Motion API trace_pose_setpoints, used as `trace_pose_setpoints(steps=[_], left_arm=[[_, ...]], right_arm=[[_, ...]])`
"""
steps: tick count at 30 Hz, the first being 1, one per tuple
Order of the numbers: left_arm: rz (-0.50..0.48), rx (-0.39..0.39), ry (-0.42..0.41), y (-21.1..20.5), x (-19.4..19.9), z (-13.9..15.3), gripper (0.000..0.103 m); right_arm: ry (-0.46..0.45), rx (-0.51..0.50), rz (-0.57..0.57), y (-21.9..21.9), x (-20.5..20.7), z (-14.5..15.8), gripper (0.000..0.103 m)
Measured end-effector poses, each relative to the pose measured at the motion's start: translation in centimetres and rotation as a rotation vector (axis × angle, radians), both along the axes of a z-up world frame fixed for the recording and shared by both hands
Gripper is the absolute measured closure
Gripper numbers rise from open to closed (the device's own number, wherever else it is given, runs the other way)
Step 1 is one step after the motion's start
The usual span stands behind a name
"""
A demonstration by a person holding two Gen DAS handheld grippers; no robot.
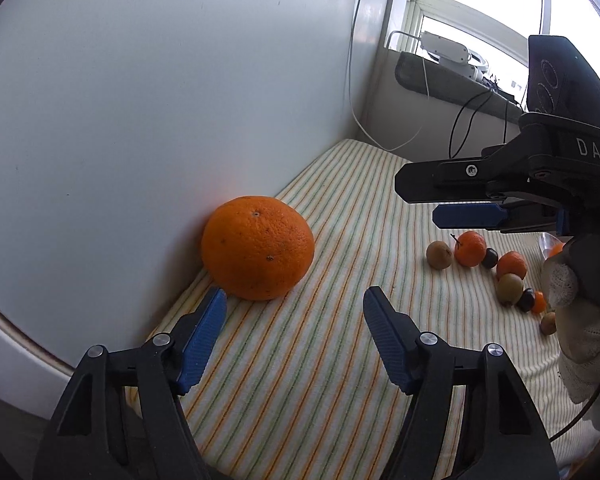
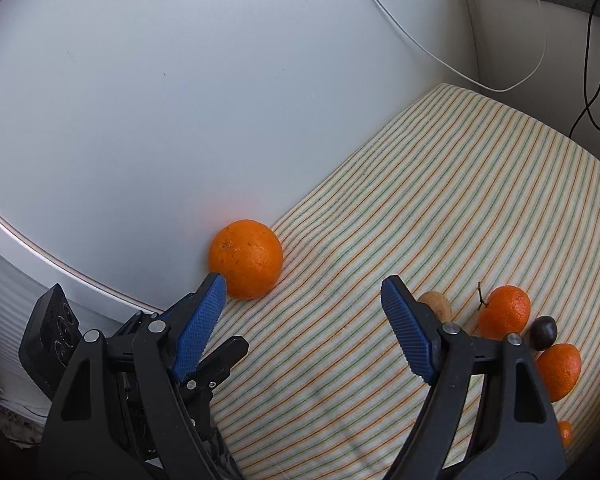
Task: Organize fruits
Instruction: 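Move the open right gripper to the large orange against the white wall, then close the right gripper on the second large orange and lift it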
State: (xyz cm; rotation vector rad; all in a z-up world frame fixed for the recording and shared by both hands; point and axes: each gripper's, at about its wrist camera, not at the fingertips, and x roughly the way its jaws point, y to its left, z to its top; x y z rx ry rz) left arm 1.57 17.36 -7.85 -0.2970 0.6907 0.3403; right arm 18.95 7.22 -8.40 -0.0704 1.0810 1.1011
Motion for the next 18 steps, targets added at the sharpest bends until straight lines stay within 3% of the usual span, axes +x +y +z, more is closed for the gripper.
trace_pose_setpoints(steps=[9,18], left_arm=[[0.024,-0.016,-0.005,1.5,0.4,-0.8,0.035],[0.026,-0.019,-0.002,2.1,0.9,-1.4,0.035]], right_arm=[[0.114,0.017,0.044,4.3,0.5,-3.2,0.021],[0.147,0.016,0.086,7.9,0.3,-5.0,0.021]])
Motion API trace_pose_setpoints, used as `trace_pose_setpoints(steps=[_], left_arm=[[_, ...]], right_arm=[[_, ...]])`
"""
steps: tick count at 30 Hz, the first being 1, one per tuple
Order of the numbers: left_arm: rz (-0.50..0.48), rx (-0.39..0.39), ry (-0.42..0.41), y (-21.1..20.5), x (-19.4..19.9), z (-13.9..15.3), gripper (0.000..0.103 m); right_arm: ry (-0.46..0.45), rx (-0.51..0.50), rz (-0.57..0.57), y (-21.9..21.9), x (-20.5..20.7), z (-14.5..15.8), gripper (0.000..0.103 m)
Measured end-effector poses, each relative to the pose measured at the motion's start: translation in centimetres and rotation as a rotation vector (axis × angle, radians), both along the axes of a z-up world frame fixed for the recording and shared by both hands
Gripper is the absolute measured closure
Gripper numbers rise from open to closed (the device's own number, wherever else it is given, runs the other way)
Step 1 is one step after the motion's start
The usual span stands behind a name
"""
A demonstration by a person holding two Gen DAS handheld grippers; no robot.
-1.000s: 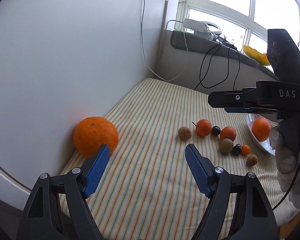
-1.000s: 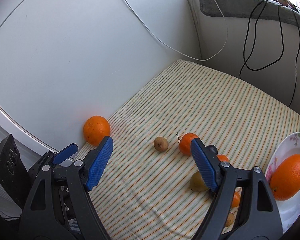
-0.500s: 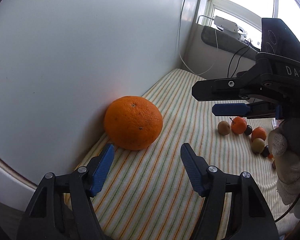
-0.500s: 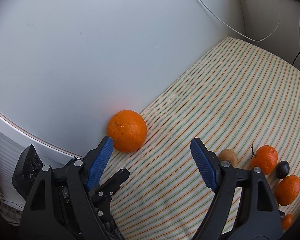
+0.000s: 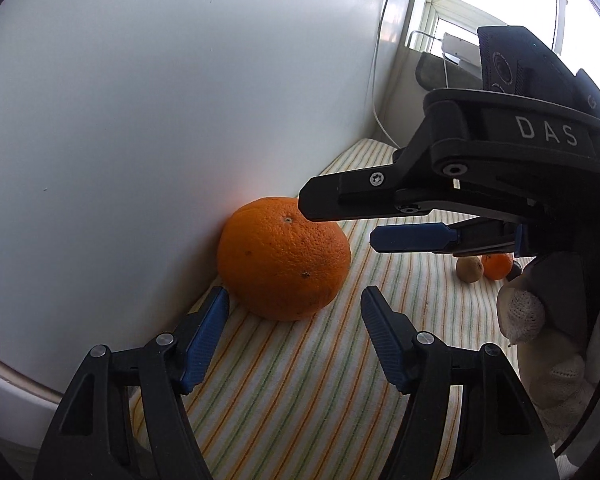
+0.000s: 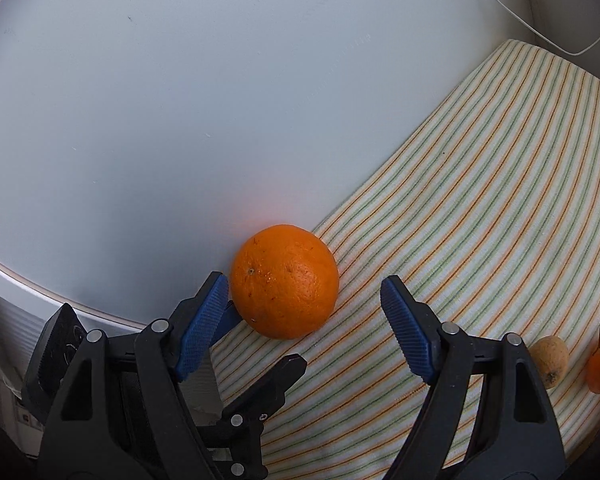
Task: Organize fruits
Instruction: 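Close the right gripper on the second large orange and lift it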
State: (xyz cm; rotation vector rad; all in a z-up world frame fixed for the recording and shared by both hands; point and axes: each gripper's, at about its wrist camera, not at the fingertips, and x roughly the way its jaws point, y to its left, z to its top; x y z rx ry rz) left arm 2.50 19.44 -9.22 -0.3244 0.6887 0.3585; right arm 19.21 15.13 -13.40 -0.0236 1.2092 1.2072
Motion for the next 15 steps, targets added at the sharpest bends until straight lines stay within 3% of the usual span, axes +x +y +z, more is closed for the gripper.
trace_pose_setpoints(steps=[9,15], left_arm=[[0.011,-0.015,0.016,0.2,0.1,-0.9,0.035],[0.015,-0.028,0.010,0.9,1.2,-0.8,0.036]], right_arm=[[0.054,-0.003,0.009,1.9,0.5,-1.6,0.028],[0.080,0.003,0.036,3.5,0.4,-2.1,0.038]])
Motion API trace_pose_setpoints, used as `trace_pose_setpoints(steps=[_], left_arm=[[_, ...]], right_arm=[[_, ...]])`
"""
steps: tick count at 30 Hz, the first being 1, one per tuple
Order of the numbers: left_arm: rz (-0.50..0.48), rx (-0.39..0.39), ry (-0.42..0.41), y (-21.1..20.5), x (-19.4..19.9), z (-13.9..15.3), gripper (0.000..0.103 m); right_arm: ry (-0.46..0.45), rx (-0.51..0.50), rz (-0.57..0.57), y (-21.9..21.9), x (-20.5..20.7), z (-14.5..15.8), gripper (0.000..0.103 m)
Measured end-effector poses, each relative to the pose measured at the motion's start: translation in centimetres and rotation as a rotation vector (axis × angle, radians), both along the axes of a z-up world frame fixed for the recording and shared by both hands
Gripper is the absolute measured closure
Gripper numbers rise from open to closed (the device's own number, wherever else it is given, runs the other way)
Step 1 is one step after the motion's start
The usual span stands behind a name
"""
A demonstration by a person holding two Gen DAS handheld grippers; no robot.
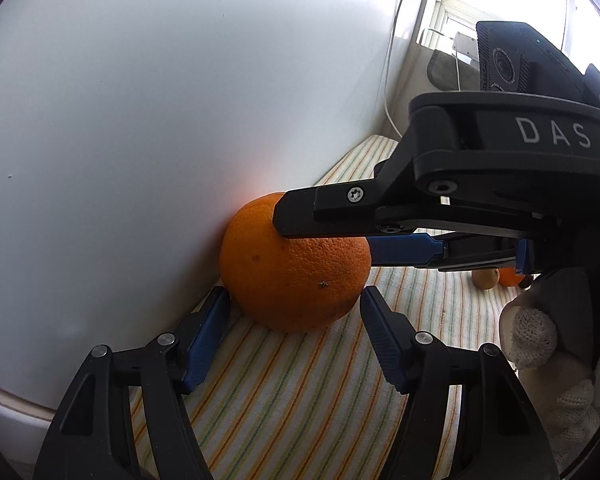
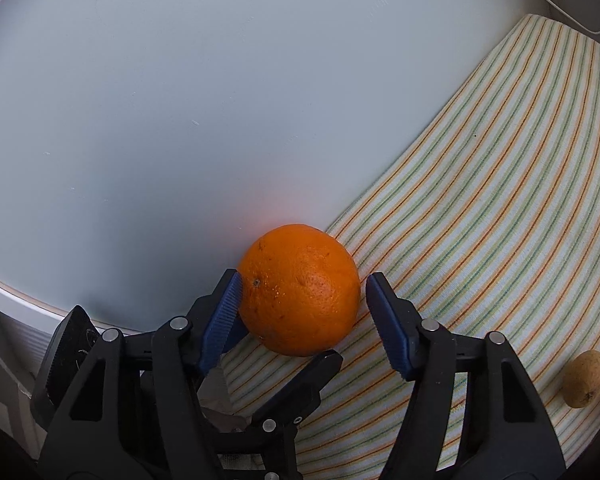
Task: Organize fruits
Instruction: 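Close the right gripper on the second large orange and lift it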
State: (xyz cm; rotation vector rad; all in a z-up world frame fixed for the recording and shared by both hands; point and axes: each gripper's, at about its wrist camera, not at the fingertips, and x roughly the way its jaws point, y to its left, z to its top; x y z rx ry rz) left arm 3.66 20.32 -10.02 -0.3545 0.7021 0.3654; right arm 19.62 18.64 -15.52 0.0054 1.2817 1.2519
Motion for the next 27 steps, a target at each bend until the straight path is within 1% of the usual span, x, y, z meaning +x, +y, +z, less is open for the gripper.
trace_pose_setpoints(steps=[6,9,11,14,20,22,27], left_arm=[[-0.012,0.001,-0.005,-0.1,-0.2,0.1,0.037],[-0.017,-0.002,-0.010,0.1,-0.2,0.4,0.037],[-0.022,0.000,-0.016,-0.2,-0.3,0.6,0.037],[-0.030,0.006,-0.026,-0.7,-0.4,1.0,0.037],[-0.060,0.018,-0.048,-2.3,-0.3,2.2,0.037],[-0.076,0.025,-0.057,-2.9,-0.3,2.6,0.037],[-0.121,0.038,-0.079,-4.8,0.2,3.8,0.037]], right_arm=[[-0.016,-0.002,0.004,0.7,-0.2,-0.1,0.039],[-0.036,-0.003,0.008,0.0,-0.6,0.1,0.040],[-0.044,0.000,0.008,-1.0,-2.5,0.8,0.040],[-0.054,0.007,0.005,-1.9,-3.2,1.6,0.040],[-0.064,0.028,-0.020,-4.2,-2.8,2.8,0.040],[-0.075,0.036,-0.028,-5.3,-2.9,2.8,0.040],[-0.099,0.053,-0.060,-8.4,-2.9,4.3,0.040]])
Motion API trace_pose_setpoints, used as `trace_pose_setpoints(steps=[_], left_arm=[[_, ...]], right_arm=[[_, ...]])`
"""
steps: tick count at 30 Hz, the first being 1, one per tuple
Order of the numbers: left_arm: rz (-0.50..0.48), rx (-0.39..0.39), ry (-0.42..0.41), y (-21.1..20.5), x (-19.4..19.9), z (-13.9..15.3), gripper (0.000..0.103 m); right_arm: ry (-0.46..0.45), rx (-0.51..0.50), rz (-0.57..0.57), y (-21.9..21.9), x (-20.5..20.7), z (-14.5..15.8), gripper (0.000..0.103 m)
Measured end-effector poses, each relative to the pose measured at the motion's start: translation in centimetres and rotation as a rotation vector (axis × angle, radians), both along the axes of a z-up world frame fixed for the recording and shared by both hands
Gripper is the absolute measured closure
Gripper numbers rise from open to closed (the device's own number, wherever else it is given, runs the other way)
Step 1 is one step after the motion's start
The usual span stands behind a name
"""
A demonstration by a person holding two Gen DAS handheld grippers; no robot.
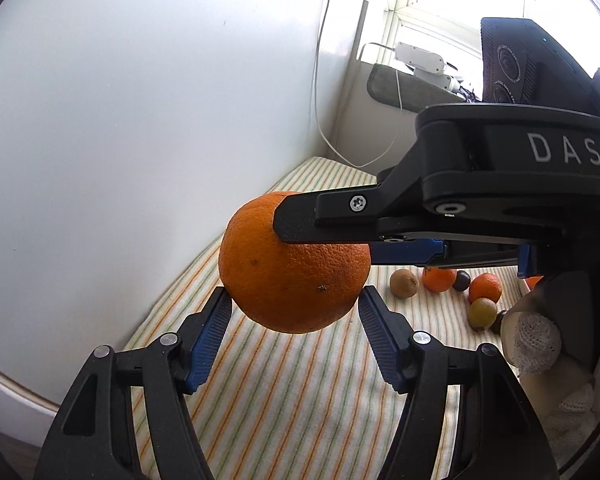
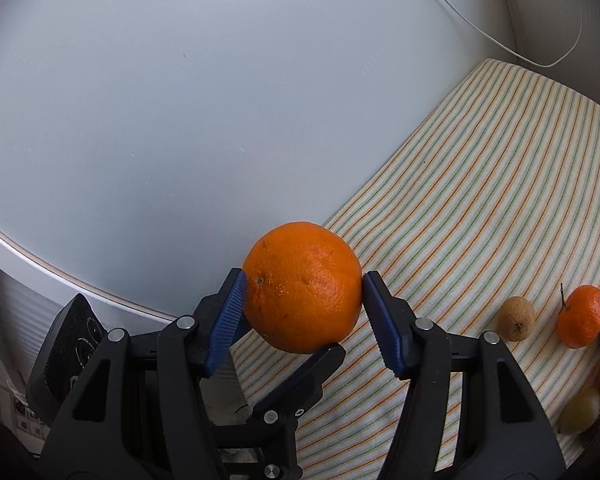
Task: Organize fruits
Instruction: 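Carry the orange to the plate, lower it beside the first orange, open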
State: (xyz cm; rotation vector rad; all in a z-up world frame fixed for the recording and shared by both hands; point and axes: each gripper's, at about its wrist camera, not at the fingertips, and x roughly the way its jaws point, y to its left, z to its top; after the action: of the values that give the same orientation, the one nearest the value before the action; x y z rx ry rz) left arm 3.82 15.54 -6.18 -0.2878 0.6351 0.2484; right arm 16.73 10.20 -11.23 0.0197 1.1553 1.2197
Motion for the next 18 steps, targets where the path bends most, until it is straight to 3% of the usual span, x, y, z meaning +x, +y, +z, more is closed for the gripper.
trace_pose_setpoints(steps=[18], left_arm=[[-0.219,0.037,-0.051,-9.9,2.0,2.6,0.037]], right_arm=[[-0.047,0.052,-0.187,-15.0,1.7,5.3,0.041]])
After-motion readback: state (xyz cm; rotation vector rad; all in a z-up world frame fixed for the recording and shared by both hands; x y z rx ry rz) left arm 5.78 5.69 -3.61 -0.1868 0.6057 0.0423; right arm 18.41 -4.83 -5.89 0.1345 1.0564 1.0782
